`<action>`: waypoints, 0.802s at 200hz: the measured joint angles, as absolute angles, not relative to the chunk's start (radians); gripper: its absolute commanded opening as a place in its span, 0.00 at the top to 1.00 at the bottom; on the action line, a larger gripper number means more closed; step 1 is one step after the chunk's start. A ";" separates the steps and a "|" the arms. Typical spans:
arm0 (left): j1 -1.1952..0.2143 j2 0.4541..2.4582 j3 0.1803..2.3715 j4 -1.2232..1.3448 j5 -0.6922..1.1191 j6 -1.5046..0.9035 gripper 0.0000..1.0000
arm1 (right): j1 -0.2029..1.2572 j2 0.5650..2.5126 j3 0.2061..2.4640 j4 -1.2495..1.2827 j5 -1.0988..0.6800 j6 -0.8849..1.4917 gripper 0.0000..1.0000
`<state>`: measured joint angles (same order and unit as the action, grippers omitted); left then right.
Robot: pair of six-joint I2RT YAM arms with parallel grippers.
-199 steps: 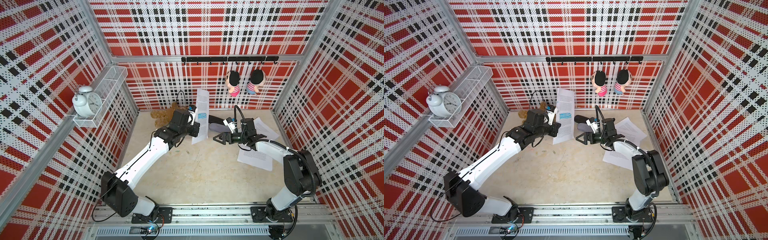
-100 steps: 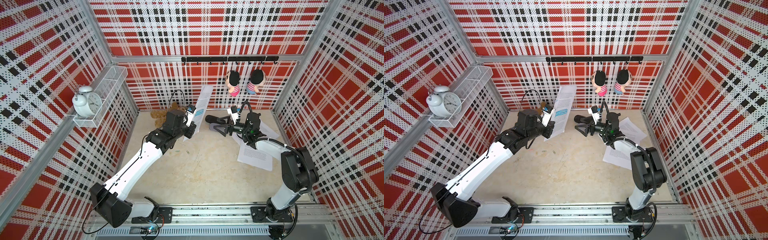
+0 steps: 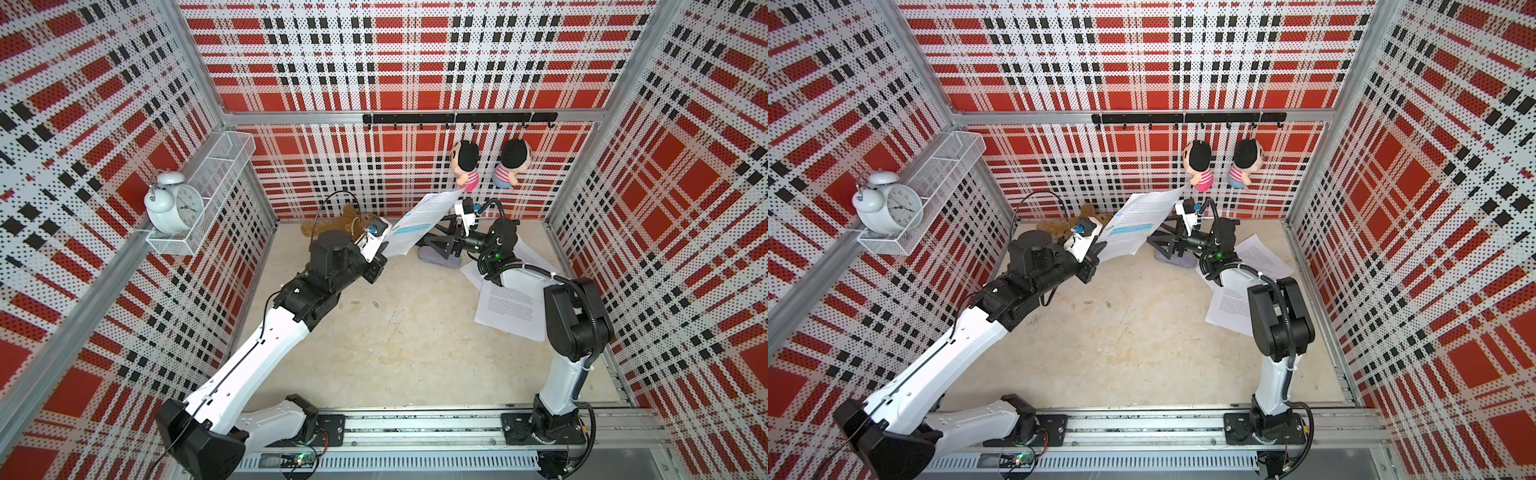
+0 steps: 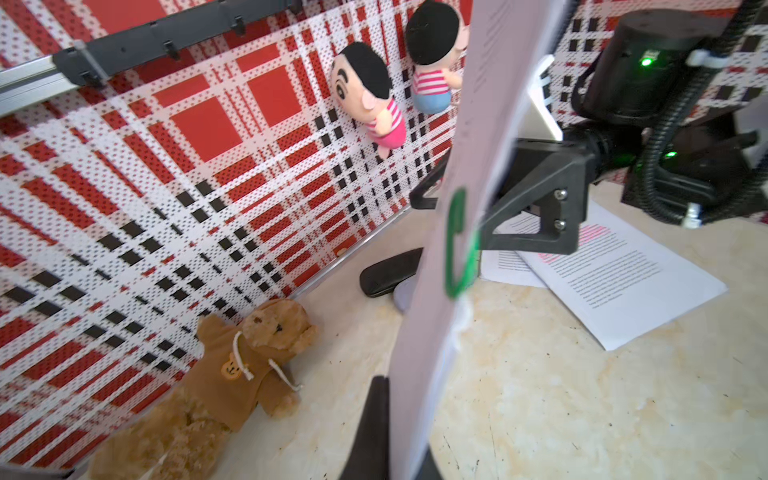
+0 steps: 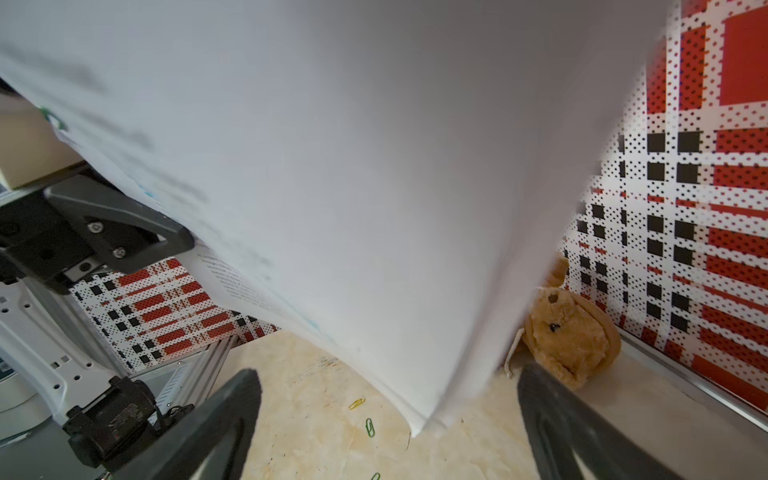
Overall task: Unclip the paperclips from the documents
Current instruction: Pick up the document from the center of the board.
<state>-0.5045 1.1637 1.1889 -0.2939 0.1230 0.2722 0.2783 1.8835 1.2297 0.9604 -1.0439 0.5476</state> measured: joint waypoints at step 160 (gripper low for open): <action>-0.294 1.220 1.063 -0.003 0.551 -0.001 1.00 | 0.278 1.855 1.335 1.122 -1.066 0.780 0.24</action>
